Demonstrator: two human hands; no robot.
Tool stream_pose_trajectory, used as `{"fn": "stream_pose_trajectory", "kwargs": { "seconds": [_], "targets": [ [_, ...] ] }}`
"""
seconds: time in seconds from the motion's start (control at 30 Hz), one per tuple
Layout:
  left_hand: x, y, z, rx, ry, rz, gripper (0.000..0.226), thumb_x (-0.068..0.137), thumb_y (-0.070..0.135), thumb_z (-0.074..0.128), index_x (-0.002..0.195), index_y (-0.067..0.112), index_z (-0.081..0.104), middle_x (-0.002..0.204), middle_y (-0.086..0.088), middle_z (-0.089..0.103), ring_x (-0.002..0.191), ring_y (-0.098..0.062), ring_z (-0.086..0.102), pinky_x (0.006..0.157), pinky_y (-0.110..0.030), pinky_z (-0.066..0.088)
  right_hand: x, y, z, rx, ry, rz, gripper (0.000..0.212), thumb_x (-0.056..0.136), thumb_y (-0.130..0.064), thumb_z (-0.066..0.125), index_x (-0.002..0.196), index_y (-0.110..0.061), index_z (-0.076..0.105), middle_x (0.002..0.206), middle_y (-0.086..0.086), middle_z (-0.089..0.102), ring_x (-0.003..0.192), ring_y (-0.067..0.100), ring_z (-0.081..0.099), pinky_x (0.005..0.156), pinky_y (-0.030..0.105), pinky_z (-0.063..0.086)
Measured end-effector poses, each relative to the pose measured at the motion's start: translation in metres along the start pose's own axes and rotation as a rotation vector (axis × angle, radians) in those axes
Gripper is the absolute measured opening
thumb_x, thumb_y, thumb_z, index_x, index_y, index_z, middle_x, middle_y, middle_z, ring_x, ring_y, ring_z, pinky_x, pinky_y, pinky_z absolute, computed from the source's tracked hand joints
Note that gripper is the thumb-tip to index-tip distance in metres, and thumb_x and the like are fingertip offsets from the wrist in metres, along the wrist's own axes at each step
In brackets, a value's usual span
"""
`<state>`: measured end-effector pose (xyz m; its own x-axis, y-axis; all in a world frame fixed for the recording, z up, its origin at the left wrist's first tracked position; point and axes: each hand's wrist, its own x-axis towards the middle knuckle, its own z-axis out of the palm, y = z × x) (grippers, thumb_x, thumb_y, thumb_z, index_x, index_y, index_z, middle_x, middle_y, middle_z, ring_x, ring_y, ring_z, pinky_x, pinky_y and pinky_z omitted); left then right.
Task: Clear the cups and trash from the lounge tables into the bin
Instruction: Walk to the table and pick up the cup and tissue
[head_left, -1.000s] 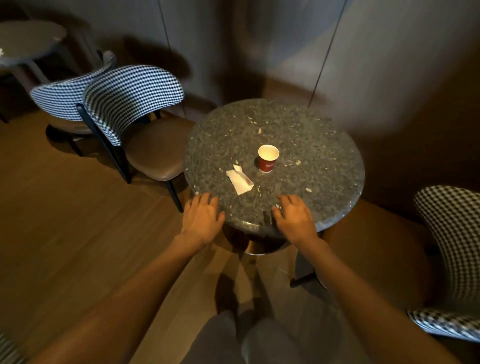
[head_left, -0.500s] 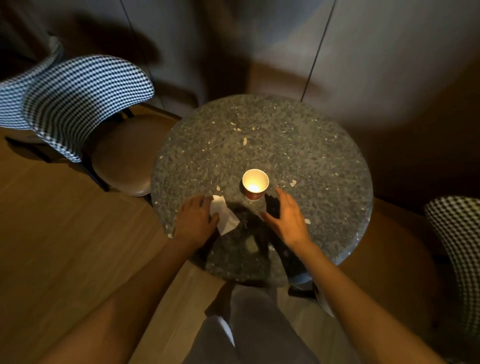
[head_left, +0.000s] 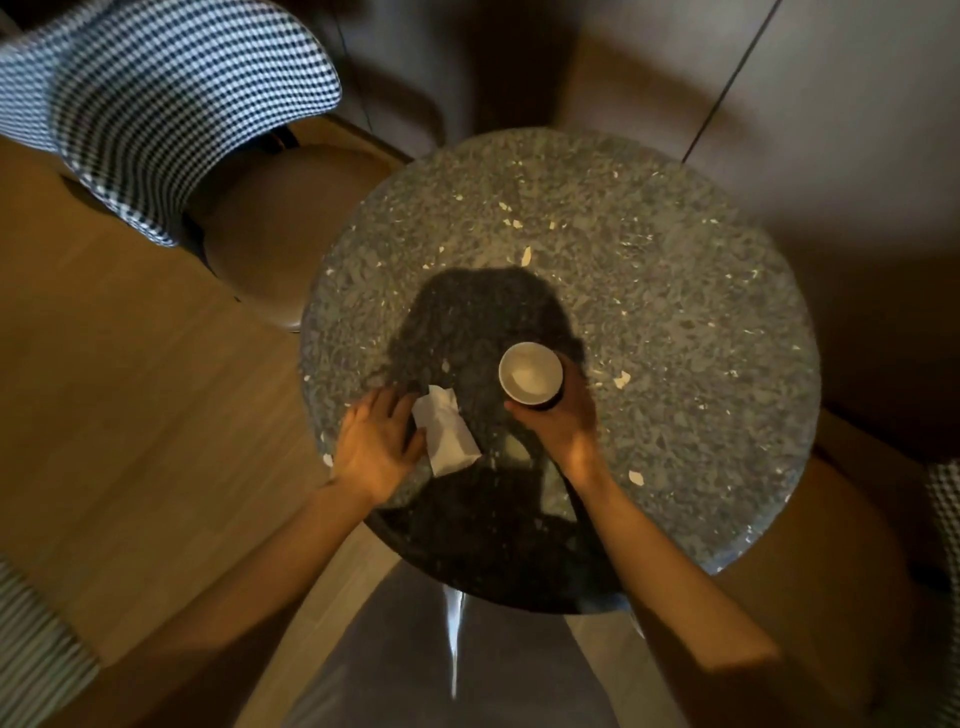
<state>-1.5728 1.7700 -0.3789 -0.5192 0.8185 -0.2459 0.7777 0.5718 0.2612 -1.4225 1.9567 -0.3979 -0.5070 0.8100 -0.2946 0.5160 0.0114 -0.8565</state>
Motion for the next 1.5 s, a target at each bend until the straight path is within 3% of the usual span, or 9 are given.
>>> {"fn": "stream_pose_trajectory", "kwargs": {
  "seconds": [0.3, 0.4, 0.57, 0.73, 0.9, 1.03, 1.13, 1.3, 1.5],
  "targets": [
    [0.027, -0.011, -0.007, 0.086, -0.043, 0.254, 0.058, 0.078, 0.043, 0.056, 0.124, 0.008, 0.057, 0.124, -0.016, 0.058, 0.114, -0.037, 0.056, 0.095, -0.049, 0.045, -0.002, -0.012, -0.009, 0.017, 0.126, -0.036, 0.073, 0.065, -0.019, 0.088, 0.128, -0.014, 0.052, 0.12, 0.004, 0.062, 0.106, 0.01, 0.055, 0.092, 0.028, 0.048],
    [0.033, -0.014, -0.008, 0.136, -0.1, 0.466, 0.074, 0.07, 0.039, 0.077, 0.134, 0.014, 0.05, 0.135, -0.013, 0.053, 0.127, -0.035, 0.047, 0.106, -0.054, 0.031, -0.018, -0.009, -0.015, 0.032, 0.118, -0.039, 0.065, 0.069, -0.019, 0.085, 0.124, -0.019, 0.052, 0.112, -0.001, 0.062, 0.101, 0.008, 0.056, 0.09, 0.029, 0.05],
    [0.039, -0.011, 0.004, 0.241, -0.271, 0.622, 0.091, 0.07, 0.041, 0.075, 0.147, 0.023, 0.028, 0.152, -0.004, 0.03, 0.143, -0.027, 0.019, 0.115, -0.046, 0.003, -0.054, 0.003, -0.016, 0.097, 0.239, -0.02, 0.07, 0.064, -0.017, 0.088, 0.123, -0.029, 0.052, 0.116, -0.01, 0.06, 0.109, 0.008, 0.057, 0.088, 0.016, 0.046],
    [0.051, -0.019, 0.015, 0.275, -0.281, 0.736, 0.074, 0.068, 0.038, 0.078, 0.133, 0.016, 0.051, 0.135, -0.012, 0.053, 0.131, -0.035, 0.043, 0.109, -0.056, 0.023, -0.096, 0.016, -0.012, 0.073, 0.331, 0.034, 0.073, 0.063, -0.017, 0.089, 0.127, -0.017, 0.053, 0.118, -0.005, 0.059, 0.11, 0.013, 0.057, 0.092, 0.029, 0.049],
    [0.06, -0.024, 0.016, 0.181, -0.175, 0.82, 0.047, 0.074, 0.042, 0.048, 0.109, 0.017, 0.067, 0.108, -0.008, 0.068, 0.105, -0.03, 0.062, 0.096, -0.055, 0.042, -0.128, 0.021, -0.009, 0.064, 0.402, 0.091, 0.074, 0.064, -0.02, 0.088, 0.128, -0.016, 0.052, 0.117, -0.008, 0.059, 0.109, 0.01, 0.056, 0.09, 0.023, 0.048],
    [0.055, -0.022, 0.017, 0.071, -0.101, 0.763, 0.039, 0.076, 0.034, 0.045, 0.099, 0.016, 0.071, 0.092, -0.008, 0.069, 0.084, -0.03, 0.067, 0.083, -0.041, 0.051, -0.145, 0.018, -0.001, 0.048, 0.456, 0.098, 0.074, 0.065, -0.016, 0.087, 0.129, -0.015, 0.051, 0.114, -0.008, 0.057, 0.105, 0.006, 0.053, 0.077, 0.0, 0.041],
    [0.052, -0.022, 0.018, -0.066, -0.069, 0.603, 0.042, 0.082, 0.038, 0.039, 0.101, 0.02, 0.071, 0.093, -0.006, 0.07, 0.082, -0.028, 0.067, 0.073, -0.034, 0.053, -0.152, 0.013, 0.005, 0.049, 0.457, 0.081, 0.074, 0.065, -0.015, 0.087, 0.13, -0.016, 0.051, 0.115, -0.008, 0.057, 0.105, 0.006, 0.054, 0.078, 0.003, 0.043],
    [0.031, -0.025, -0.004, -0.491, 0.078, 0.319, 0.037, 0.091, 0.037, 0.052, 0.109, 0.009, 0.068, 0.103, -0.012, 0.07, 0.094, -0.025, 0.066, 0.086, -0.031, 0.047, -0.151, -0.003, 0.014, 0.076, 0.395, 0.058, 0.072, 0.067, -0.016, 0.087, 0.129, -0.018, 0.05, 0.116, -0.008, 0.058, 0.105, 0.005, 0.055, 0.08, 0.006, 0.045],
    [-0.004, -0.052, -0.036, -0.584, 0.203, 0.139, 0.054, 0.081, 0.054, 0.052, 0.111, 0.012, 0.067, 0.1, -0.008, 0.071, 0.092, -0.021, 0.066, 0.082, -0.034, 0.052, -0.134, -0.03, 0.031, 0.105, 0.237, -0.031, 0.068, 0.066, -0.011, 0.086, 0.119, -0.03, 0.047, 0.111, -0.022, 0.053, 0.099, -0.017, 0.052, 0.08, 0.003, 0.044]
  ]
}}
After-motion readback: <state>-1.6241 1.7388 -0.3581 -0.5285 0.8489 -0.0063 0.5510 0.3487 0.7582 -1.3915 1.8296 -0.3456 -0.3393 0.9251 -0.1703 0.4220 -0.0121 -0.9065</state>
